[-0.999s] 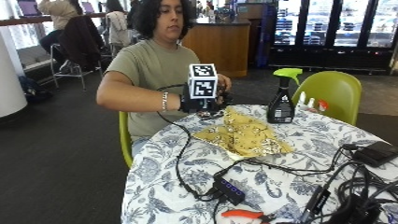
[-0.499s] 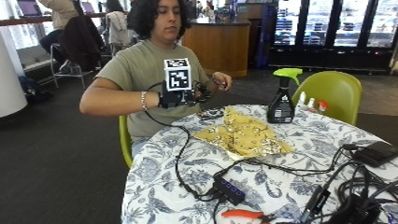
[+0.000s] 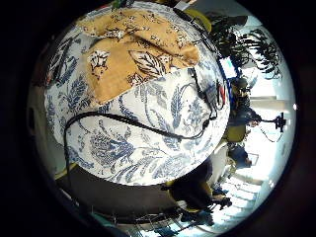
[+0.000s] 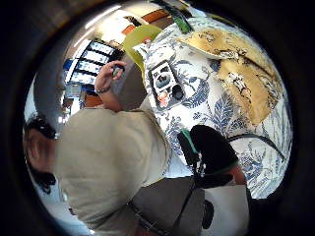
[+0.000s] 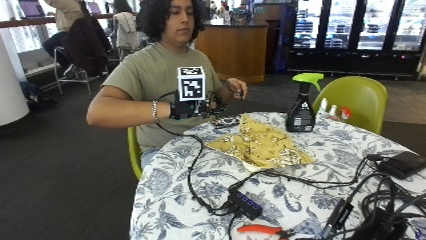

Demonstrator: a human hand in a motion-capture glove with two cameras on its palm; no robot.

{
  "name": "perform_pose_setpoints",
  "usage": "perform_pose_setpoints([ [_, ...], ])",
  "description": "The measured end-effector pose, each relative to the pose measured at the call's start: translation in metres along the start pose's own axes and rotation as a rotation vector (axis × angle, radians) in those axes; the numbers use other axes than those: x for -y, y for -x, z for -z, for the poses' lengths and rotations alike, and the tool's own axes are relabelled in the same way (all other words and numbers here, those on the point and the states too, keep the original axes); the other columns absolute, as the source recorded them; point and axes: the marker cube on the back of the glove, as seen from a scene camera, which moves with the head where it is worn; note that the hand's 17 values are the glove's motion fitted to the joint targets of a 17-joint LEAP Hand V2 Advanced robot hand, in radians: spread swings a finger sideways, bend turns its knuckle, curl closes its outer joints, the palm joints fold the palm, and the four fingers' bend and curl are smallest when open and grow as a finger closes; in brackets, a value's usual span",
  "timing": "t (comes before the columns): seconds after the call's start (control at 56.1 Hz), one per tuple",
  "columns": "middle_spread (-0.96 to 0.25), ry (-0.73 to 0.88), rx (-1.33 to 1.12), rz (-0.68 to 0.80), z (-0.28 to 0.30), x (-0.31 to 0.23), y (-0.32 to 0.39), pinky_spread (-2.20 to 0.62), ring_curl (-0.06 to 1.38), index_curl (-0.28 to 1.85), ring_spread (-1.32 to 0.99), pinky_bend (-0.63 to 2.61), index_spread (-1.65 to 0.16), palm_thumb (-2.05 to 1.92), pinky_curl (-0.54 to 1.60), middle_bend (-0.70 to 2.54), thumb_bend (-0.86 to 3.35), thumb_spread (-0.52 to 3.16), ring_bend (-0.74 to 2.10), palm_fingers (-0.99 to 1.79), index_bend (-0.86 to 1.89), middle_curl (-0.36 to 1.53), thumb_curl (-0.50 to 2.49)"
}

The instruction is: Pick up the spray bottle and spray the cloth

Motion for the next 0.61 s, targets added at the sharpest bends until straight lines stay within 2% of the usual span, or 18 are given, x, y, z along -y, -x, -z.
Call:
perform_pose_setpoints([
  [0.606, -0.09, 0.002, -0.047, -0.004, -0.0033, -0.0044, 0.0076, 0.14, 0.3, 0.24, -0.15, 0.23, -0.44, 0.7, 0.35, 0.19, -0.02, 1.13, 0.28, 0.12, 0.16, 0.34, 0.34],
])
